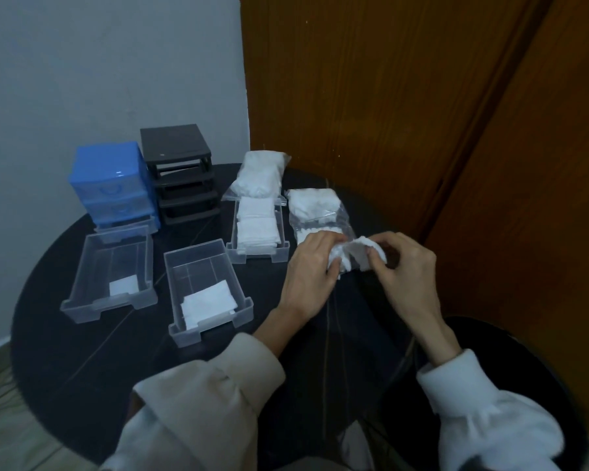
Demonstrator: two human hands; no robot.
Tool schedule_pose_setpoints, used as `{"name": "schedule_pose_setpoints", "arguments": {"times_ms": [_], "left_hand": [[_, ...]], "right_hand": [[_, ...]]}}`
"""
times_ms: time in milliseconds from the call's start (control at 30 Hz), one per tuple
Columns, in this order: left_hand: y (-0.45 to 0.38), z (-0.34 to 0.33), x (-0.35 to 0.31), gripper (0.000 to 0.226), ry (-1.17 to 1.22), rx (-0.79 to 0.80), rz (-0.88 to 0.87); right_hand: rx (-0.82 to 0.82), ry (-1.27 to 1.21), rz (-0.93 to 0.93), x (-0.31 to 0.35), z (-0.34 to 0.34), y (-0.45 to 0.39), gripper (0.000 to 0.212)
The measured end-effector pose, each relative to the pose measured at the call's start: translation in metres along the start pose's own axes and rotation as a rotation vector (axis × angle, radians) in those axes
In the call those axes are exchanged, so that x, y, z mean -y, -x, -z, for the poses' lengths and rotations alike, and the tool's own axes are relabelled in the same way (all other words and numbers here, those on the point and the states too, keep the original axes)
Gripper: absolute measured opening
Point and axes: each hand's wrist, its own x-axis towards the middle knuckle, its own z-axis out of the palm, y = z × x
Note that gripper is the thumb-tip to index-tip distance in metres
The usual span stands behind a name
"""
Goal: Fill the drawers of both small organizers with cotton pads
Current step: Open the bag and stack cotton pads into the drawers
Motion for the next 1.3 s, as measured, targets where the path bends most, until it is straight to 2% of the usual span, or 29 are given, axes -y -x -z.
{"name": "schedule_pose_setpoints", "arguments": {"times_ms": [200, 367, 567, 733, 867, 1033, 1300], "left_hand": [[0.007, 0.020, -0.011, 0.049, 0.029, 0.026, 0.032], [0.026, 0.077, -0.005, 0.040, 0.009, -0.142, 0.196], [0.069, 0.142, 0.036, 0.036, -0.025, -0.309, 0.383], [0.090, 0.151, 0.053, 0.042, 0.046, -0.301, 0.469], [0.094, 0.146, 0.055, 0.048, 0.119, -0.258, 0.468], [0.096, 0.144, 0.056, 0.050, 0.166, -0.251, 0.505], [0.097, 0.144, 0.051, 0.048, 0.119, -0.206, 0.518]], "right_hand": [[0.000, -0.203, -0.071, 0.030, 0.007, -0.011, 0.008], [0.034, -0.314, -0.175, 0.050, -0.016, -0.027, 0.008], [0.273, -0.504, -0.270, 0.088, -0.062, -0.028, 0.010], [0.435, -0.542, -0.248, 0.115, -0.092, -0.023, 0.017], [0.440, -0.398, -0.130, 0.129, -0.110, -0.023, 0.023], [0.547, -0.203, 0.031, 0.137, -0.129, -0.025, 0.013], [0.608, -0.034, 0.093, 0.145, -0.145, -0.019, 0.013]]}}
